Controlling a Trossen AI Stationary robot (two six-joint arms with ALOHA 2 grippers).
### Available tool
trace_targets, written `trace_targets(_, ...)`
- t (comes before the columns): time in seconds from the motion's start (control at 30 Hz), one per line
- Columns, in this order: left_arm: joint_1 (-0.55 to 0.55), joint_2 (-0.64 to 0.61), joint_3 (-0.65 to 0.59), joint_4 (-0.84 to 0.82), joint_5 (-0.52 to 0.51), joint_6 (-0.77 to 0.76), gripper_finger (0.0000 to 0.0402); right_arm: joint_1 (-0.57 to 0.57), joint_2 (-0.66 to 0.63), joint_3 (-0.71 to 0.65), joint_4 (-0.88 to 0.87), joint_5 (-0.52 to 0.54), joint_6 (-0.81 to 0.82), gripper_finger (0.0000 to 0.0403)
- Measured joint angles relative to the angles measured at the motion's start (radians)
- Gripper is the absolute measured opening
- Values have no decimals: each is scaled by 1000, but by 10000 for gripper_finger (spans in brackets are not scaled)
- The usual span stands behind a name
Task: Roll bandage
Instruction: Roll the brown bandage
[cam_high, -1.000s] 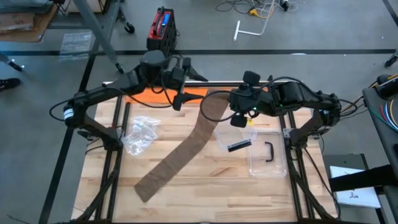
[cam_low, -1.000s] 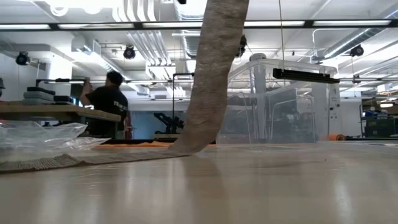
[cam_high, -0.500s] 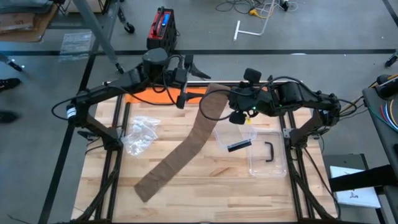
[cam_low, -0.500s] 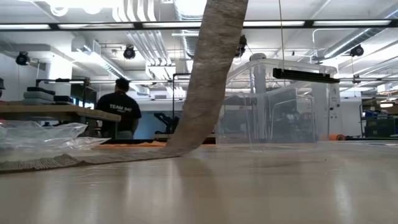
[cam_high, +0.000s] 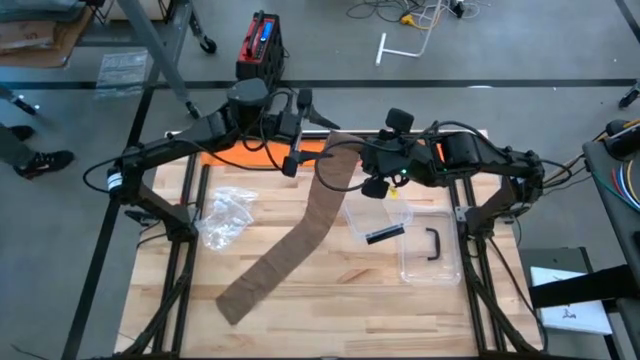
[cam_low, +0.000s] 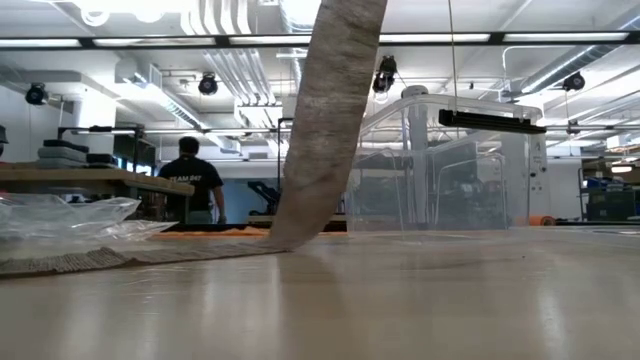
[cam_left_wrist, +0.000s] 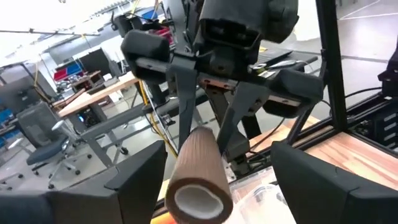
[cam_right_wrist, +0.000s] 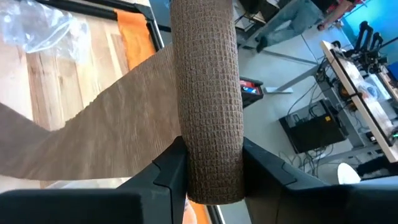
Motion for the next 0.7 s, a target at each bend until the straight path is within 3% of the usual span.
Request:
trace_targets(0.37,0,0,-1,-31,-44,-18,263,1,9,2,66,1,-33,113)
trace_targets(0.7,-2,0,-2,-32,-44,-45,208,1,9,2,73,0,-45,114)
